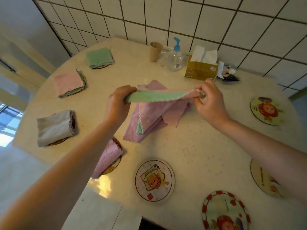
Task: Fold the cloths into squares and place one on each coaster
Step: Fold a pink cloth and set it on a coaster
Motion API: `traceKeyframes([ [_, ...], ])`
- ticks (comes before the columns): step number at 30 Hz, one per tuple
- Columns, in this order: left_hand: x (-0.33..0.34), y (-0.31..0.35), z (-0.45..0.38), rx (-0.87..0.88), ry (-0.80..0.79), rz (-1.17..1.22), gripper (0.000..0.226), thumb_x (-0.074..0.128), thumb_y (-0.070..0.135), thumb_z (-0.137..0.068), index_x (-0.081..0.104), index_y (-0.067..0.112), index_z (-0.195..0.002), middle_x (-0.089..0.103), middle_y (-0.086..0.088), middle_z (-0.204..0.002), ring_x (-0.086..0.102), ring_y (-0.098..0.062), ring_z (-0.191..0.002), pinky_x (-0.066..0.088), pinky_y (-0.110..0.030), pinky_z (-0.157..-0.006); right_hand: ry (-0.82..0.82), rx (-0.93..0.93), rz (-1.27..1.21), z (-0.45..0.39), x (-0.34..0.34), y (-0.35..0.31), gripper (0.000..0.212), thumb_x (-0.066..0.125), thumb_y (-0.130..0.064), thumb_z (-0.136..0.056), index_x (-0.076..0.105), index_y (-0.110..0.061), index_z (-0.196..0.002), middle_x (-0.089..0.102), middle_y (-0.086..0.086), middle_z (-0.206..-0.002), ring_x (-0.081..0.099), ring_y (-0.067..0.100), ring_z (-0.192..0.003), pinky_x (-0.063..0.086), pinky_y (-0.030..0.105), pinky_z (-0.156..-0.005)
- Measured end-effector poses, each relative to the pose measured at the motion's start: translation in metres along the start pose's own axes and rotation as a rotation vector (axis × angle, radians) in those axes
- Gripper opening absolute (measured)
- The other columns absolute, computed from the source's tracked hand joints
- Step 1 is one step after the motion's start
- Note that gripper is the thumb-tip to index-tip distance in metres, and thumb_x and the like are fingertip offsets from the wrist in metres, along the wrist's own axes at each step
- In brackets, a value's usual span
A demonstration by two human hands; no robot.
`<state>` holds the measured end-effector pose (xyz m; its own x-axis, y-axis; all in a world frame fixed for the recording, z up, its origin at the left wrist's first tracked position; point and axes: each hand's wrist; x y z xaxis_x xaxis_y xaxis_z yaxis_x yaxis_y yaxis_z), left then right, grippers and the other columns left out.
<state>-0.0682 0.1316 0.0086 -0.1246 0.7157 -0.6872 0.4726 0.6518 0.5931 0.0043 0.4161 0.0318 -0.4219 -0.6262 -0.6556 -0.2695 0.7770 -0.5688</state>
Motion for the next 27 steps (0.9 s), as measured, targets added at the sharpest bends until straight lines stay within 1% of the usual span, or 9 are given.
traceKeyframes([
  [2, -0.001, 0.003, 0.04, 0.106, -0.057, -0.034, 0.028, 0.061, -0.001, -0.081, 0.07, 0.0, -0.108, 0.068, -0.016, -0.111, 0.06, -0.027, -0.108, 0.037, -0.018, -0.1, -0.068, -0.001, -0.004, 0.037, -0.01, 0.007, 0.015, 0.062, 0.005, -0.076, 0.057, -0.004, -0.086, 0.045, -0.002, -0.089, 0.043, 0.006, -0.083, 0.031, 0.014, -0.068],
  [6, 0.007, 0.013, 0.136, 0.072, -0.28, -0.106, 0.037, 0.064, -0.009, -0.081, 0.068, 0.005, -0.115, 0.067, -0.009, -0.118, 0.056, -0.023, -0.117, 0.033, -0.019, -0.108, -0.262, -0.018, 0.002, 0.124, -0.023, 0.027, 0.018, 0.069, 0.006, -0.076, 0.06, -0.006, -0.087, 0.051, 0.0, -0.089, 0.051, 0.013, -0.086, 0.035, 0.017, -0.074],
  [9, 0.016, 0.027, 0.206, 0.057, -0.359, -0.166, 0.037, 0.065, -0.006, -0.08, 0.069, 0.008, -0.114, 0.069, -0.006, -0.116, 0.059, -0.024, -0.115, 0.042, -0.031, -0.103, -0.456, -0.044, 0.013, 0.184, -0.031, 0.04, 0.021, 0.073, 0.002, -0.075, 0.064, -0.009, -0.09, 0.057, 0.002, -0.092, 0.051, 0.011, -0.09, 0.039, 0.016, -0.078],
  [12, 0.027, 0.044, 0.268, 0.085, -0.422, -0.248, 0.033, 0.065, 0.0, -0.078, 0.073, 0.01, -0.108, 0.072, -0.004, -0.109, 0.066, -0.024, -0.106, 0.052, -0.034, -0.093, -0.616, -0.085, 0.003, 0.23, -0.041, 0.054, 0.025, 0.073, 0.003, -0.072, 0.067, -0.011, -0.093, 0.06, 0.0, -0.093, 0.05, 0.008, -0.091, 0.042, 0.018, -0.08],
  [16, 0.032, 0.062, 0.32, 0.09, -0.533, -0.299, 0.04, 0.044, 0.019, -0.081, 0.073, 0.015, -0.108, 0.072, 0.001, -0.108, 0.068, -0.018, -0.1, 0.037, -0.028, -0.098, -0.765, -0.129, 0.034, 0.271, -0.058, 0.066, 0.036, 0.071, 0.01, -0.066, 0.071, -0.013, -0.095, 0.064, -0.002, -0.096, 0.058, 0.012, -0.095, 0.051, 0.028, -0.084],
  [22, 0.027, 0.078, 0.35, 0.004, -0.531, -0.278, 0.035, 0.047, 0.021, -0.082, 0.075, 0.023, -0.103, 0.073, 0.009, -0.102, 0.065, -0.007, -0.099, 0.035, -0.025, -0.098, -0.946, -0.117, 0.003, 0.3, -0.081, 0.075, 0.034, 0.067, -0.002, -0.08, 0.07, -0.02, -0.108, 0.066, -0.009, -0.104, 0.056, 0.003, -0.101, 0.045, 0.015, -0.092],
  [24, 0.024, 0.081, 0.347, -0.11, -0.507, -0.168, 0.026, 0.06, 0.009, -0.08, 0.076, 0.018, -0.099, 0.074, 0.008, -0.095, 0.061, -0.003, -0.091, 0.039, -0.014, -0.092, -0.983, -0.004, -0.041, 0.295, -0.083, 0.073, 0.03, 0.065, -0.009, -0.085, 0.069, -0.022, -0.111, 0.065, -0.013, -0.103, 0.056, -0.004, -0.099, 0.043, 0.012, -0.093],
  [26, 0.02, 0.078, 0.334, -0.334, -0.468, -0.037, 0.024, 0.067, -0.004, -0.079, 0.076, 0.014, -0.092, 0.071, 0.015, -0.086, 0.06, 0.004, -0.089, 0.039, -0.001, -0.08, -0.916, 0.149, -0.135, 0.282, -0.083, 0.068, 0.024, 0.068, -0.017, -0.085, 0.069, -0.023, -0.108, 0.065, -0.019, -0.095, 0.06, -0.009, -0.09, 0.047, 0.009, -0.086],
  [27, 0.019, 0.073, 0.327, -0.438, -0.453, 0.027, 0.023, 0.069, -0.003, -0.08, 0.076, 0.017, -0.087, 0.069, 0.021, -0.082, 0.061, 0.007, -0.085, 0.04, -0.002, -0.076, -0.852, 0.228, -0.189, 0.274, -0.081, 0.065, 0.021, 0.069, -0.021, -0.084, 0.069, -0.023, -0.105, 0.064, -0.021, -0.092, 0.061, -0.01, -0.086, 0.048, 0.007, -0.08],
])
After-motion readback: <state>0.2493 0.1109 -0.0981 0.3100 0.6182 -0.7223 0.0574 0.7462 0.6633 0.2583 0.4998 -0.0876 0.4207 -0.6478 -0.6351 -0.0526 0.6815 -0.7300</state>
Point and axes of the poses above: each hand's wrist, its own z-axis away from the middle knuckle, its own x-axis out of the palm, y = z × x
